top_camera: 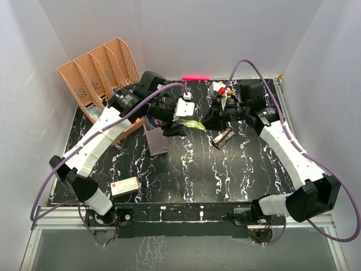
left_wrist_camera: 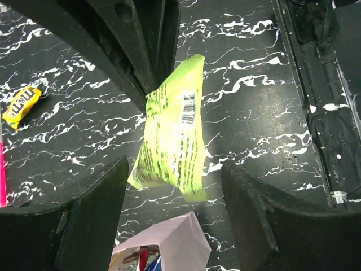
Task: Place the snacks into the paper bag
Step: Place the snack in the paper bag.
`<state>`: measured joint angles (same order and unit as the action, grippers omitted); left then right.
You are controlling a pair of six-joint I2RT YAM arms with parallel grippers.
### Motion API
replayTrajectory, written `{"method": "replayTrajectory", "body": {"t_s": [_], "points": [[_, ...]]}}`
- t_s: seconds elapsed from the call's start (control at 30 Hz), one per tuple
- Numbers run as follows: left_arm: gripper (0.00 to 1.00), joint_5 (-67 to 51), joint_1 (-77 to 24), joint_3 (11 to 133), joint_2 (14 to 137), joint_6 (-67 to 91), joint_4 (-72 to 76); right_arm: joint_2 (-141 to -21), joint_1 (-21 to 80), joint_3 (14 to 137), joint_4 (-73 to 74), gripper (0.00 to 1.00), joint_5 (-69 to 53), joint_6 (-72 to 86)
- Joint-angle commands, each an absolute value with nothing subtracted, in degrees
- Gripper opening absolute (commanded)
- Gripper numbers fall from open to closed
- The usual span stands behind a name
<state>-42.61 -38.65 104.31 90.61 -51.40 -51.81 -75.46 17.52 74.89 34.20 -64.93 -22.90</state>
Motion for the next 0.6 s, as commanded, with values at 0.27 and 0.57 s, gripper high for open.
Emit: {"method": "replayTrajectory", "body": {"t_s": [0.27, 0.57], "points": [[0.44, -47.4, -40.2, 104.2, 89.4, -52.1, -52.1, -73.9, 18.1, 72.2, 29.5, 0.08, -68.0, -20.7], [0.17, -47.1, -40.2, 103.1, 88.6, -52.3, -51.9, -74.0, 18.1, 71.2, 28.9, 0.09, -66.0, -20.4]]}}
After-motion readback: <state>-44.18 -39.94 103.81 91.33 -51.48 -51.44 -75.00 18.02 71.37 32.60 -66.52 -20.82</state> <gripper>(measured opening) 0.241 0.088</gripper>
